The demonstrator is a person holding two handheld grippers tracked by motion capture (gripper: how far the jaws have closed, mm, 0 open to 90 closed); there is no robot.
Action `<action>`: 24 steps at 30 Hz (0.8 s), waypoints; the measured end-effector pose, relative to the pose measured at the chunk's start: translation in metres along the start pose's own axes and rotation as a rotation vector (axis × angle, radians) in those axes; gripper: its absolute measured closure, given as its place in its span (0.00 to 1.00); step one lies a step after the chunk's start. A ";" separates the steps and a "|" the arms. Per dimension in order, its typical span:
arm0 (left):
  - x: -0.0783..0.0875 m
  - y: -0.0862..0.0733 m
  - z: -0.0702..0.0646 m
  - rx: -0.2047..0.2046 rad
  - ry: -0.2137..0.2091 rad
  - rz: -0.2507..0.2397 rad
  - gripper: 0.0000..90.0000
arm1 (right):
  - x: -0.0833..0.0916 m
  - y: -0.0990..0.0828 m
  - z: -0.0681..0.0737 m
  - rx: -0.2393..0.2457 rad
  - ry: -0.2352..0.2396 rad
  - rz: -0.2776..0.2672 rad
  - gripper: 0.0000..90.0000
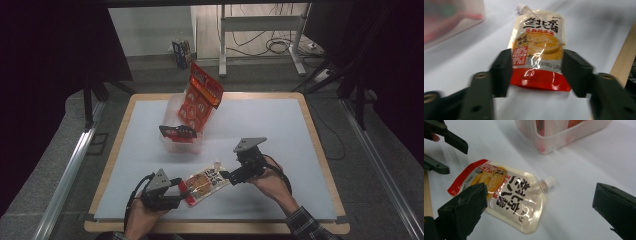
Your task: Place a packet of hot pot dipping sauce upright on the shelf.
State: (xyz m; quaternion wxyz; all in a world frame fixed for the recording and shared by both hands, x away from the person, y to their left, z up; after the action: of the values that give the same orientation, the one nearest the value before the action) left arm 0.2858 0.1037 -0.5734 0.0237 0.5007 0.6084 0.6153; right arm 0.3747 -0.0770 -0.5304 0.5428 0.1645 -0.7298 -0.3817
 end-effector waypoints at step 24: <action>-0.034 -0.006 0.000 0.017 -0.023 0.089 1.00 | 0.004 -0.033 0.012 -0.081 0.035 0.082 0.11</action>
State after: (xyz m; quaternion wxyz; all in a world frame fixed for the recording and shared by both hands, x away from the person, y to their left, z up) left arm 0.2997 0.0832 -0.5981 -0.0008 0.5345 0.5903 0.6049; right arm 0.3568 -0.0964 -0.5531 0.5769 0.1191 -0.7102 -0.3855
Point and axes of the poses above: each handheld gripper's, and its own axes: x roughly backward along the jaws, y roughly out of its top, z roughly to its left, the point moved 9 cm from there along -x, roughly forward along the jaws, and after that the axes turned 11 degrees about x, right-handed, at the moved point
